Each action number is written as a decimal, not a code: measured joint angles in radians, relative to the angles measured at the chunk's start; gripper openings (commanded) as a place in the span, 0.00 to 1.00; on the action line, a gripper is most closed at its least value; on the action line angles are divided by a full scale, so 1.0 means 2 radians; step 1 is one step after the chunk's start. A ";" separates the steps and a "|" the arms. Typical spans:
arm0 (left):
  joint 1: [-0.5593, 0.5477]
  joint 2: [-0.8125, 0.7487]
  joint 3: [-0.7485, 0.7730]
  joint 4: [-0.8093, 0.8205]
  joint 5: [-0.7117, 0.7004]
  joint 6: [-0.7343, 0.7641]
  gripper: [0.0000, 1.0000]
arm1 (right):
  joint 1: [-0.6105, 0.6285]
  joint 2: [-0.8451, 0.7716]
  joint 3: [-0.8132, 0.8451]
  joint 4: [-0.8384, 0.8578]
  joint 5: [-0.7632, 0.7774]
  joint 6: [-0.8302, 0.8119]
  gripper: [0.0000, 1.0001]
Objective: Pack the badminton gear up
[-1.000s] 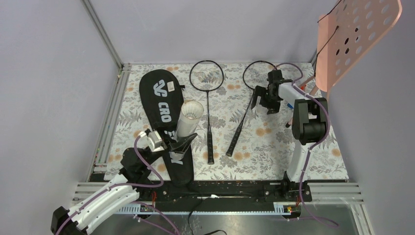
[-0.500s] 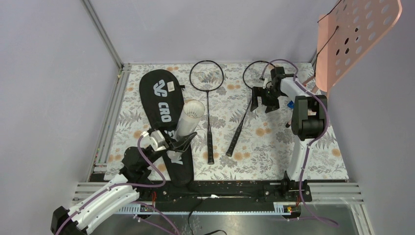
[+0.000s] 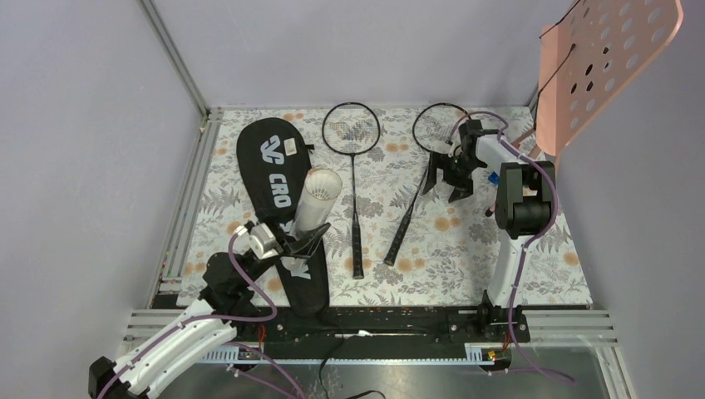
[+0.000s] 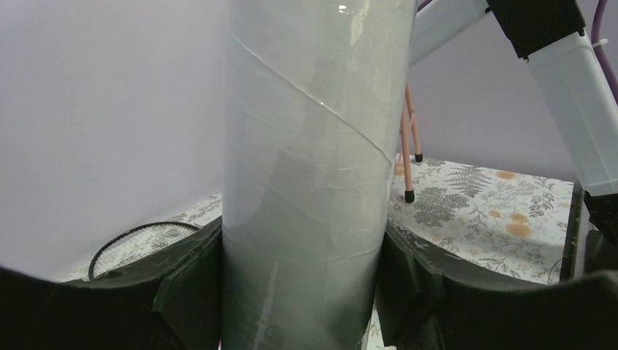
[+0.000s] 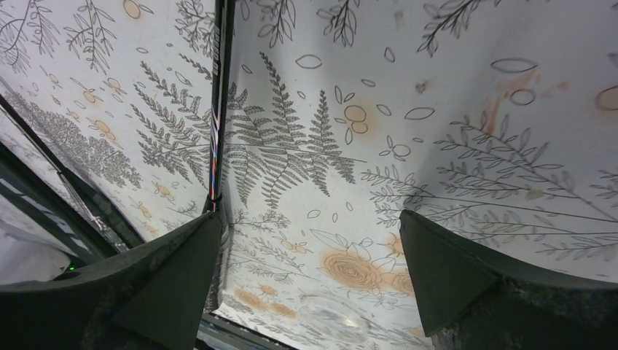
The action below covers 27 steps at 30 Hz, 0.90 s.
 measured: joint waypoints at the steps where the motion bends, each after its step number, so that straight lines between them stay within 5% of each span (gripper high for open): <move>1: 0.000 -0.001 0.000 -0.003 0.000 0.000 0.63 | 0.000 0.000 -0.005 0.002 -0.003 0.006 1.00; 17: 0.000 -0.011 0.000 -0.019 -0.002 0.004 0.63 | 0.005 -0.054 -0.098 0.102 -0.064 0.064 1.00; 27: 0.000 -0.011 -0.002 -0.013 -0.003 0.006 0.64 | 0.005 -0.122 -0.063 0.103 0.021 -0.155 1.00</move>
